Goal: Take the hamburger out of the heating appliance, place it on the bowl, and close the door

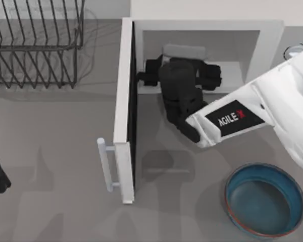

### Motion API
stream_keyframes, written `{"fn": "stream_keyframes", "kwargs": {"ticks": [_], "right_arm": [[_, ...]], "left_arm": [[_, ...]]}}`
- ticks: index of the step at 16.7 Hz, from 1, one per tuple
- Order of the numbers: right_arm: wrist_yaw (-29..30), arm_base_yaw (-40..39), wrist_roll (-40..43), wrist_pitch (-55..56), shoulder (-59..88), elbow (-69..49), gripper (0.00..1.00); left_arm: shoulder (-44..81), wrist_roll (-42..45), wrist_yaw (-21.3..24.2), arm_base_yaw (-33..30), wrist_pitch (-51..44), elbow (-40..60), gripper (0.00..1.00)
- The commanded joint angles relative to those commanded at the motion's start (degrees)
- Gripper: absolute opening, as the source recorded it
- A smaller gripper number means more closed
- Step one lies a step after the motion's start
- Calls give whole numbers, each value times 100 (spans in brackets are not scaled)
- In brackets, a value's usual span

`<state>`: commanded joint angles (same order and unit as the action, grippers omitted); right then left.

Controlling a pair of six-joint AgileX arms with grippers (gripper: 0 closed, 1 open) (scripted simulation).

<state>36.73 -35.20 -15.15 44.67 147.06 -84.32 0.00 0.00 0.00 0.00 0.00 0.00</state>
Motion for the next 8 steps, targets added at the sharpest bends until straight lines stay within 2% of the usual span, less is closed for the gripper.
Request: {"fn": "stream_keyframes", "kwargs": {"ticks": [8], "right_arm": [[-659, 563, 319, -1560, 1872, -3169, 100]], "left_arm": [[0, 0, 0, 0, 0, 0, 100]]}}
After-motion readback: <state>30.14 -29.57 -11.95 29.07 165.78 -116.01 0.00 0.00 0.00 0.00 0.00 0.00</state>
